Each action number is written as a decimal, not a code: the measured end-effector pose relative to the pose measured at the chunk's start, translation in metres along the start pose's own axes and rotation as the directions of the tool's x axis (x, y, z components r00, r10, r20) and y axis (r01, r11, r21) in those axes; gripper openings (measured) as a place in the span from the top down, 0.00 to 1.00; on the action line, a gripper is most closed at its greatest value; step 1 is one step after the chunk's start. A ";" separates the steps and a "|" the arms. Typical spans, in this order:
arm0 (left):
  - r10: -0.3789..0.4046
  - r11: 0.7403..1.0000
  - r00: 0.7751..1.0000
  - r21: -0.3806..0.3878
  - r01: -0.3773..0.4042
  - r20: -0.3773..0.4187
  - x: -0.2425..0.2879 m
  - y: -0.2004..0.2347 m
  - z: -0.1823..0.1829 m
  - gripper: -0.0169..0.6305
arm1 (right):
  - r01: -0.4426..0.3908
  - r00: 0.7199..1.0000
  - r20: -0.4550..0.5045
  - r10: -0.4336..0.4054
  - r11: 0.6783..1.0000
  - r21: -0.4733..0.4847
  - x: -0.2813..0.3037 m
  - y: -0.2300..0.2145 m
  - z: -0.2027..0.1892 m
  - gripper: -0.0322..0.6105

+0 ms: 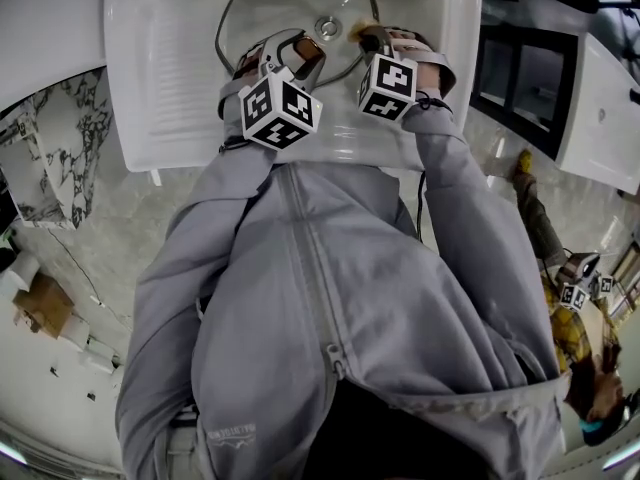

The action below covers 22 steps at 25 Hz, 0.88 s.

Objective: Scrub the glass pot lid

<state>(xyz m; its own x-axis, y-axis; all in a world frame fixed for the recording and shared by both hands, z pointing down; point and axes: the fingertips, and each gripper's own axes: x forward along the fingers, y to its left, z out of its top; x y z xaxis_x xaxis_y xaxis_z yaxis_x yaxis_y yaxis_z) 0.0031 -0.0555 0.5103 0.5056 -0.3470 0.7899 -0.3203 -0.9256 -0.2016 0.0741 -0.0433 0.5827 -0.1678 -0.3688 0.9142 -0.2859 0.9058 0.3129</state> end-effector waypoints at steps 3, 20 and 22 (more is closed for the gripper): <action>-0.007 1.000 1.000 0.003 0.007 0.002 0.000 -0.001 0.000 0.66 | -0.041 0.999 -0.025 0.041 0.999 -0.010 0.004 0.016 -0.003 0.90; -0.039 0.999 0.999 0.027 0.039 0.021 0.000 0.000 0.001 0.67 | -0.377 0.926 -0.019 0.376 0.926 -0.020 0.016 0.108 0.050 0.90; -0.050 0.999 0.998 0.014 0.050 0.028 -0.001 0.001 0.001 0.68 | -0.398 0.917 0.016 0.398 0.917 -0.006 0.014 0.114 0.065 0.90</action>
<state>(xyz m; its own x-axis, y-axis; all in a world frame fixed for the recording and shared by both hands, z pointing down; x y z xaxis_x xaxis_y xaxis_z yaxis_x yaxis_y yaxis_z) 0.0033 -0.0558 0.5093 0.5435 -0.3042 0.7823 -0.2833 -0.9438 -0.1702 -0.0222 0.0406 0.6146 -0.2826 0.0192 0.9591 -0.1901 0.9789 -0.0756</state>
